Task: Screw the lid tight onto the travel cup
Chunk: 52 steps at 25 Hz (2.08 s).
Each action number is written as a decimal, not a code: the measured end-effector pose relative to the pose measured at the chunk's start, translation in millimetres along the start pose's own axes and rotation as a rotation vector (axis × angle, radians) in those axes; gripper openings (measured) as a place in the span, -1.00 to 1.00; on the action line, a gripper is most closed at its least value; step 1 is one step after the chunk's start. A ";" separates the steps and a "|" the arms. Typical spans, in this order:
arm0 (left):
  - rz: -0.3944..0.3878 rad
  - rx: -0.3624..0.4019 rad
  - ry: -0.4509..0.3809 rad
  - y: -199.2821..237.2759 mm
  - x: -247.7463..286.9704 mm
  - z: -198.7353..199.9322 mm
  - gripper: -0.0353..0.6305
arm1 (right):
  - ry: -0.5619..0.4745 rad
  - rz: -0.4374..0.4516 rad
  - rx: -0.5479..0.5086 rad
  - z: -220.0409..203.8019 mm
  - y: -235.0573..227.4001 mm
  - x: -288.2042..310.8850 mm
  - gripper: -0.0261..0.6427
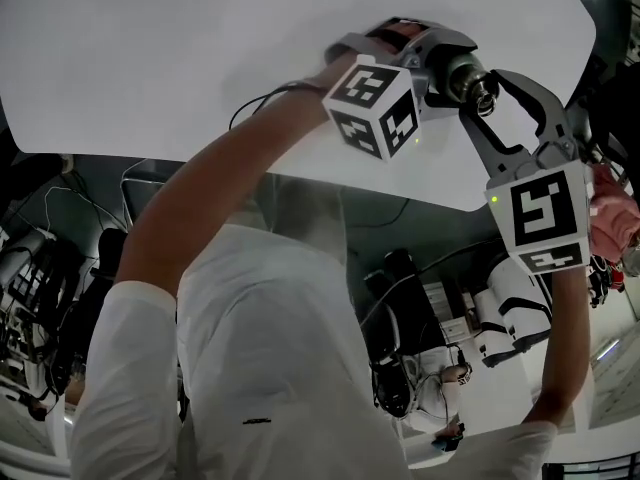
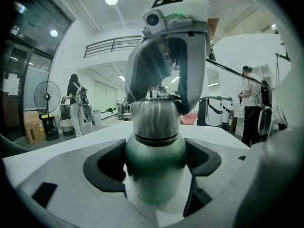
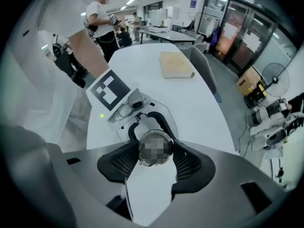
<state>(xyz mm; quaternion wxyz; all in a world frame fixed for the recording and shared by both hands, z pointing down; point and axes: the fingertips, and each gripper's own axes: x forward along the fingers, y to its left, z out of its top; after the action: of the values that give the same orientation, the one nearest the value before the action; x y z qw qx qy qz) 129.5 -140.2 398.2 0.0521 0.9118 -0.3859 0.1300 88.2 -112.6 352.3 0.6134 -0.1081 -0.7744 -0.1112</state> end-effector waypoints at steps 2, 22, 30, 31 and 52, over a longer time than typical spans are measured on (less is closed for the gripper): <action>0.004 -0.001 -0.002 2.4 -6.2 -2.3 0.21 | 0.008 -0.017 0.082 6.2 -0.7 2.3 -0.26; 0.013 -0.007 -0.007 2.8 -8.5 -8.0 0.21 | -0.051 -0.058 0.311 7.2 1.3 -5.9 -0.11; 0.005 -0.007 -0.008 0.2 -5.0 -2.3 0.21 | -0.013 0.041 -0.359 7.8 17.7 -29.4 -0.12; 0.004 -0.007 -0.008 0.3 -2.5 -0.5 0.21 | -0.014 0.052 -0.448 6.1 18.2 -30.2 -0.12; 0.006 -0.011 -0.012 4.3 -5.9 -0.7 0.21 | 0.076 0.155 -0.687 5.3 16.6 2.7 -0.24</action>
<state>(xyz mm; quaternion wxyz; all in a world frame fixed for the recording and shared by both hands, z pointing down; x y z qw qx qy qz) 122.4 -139.0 397.2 0.0545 0.9112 -0.3895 0.1223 87.8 -95.1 354.4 0.5763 -0.3625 -0.6577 -0.3222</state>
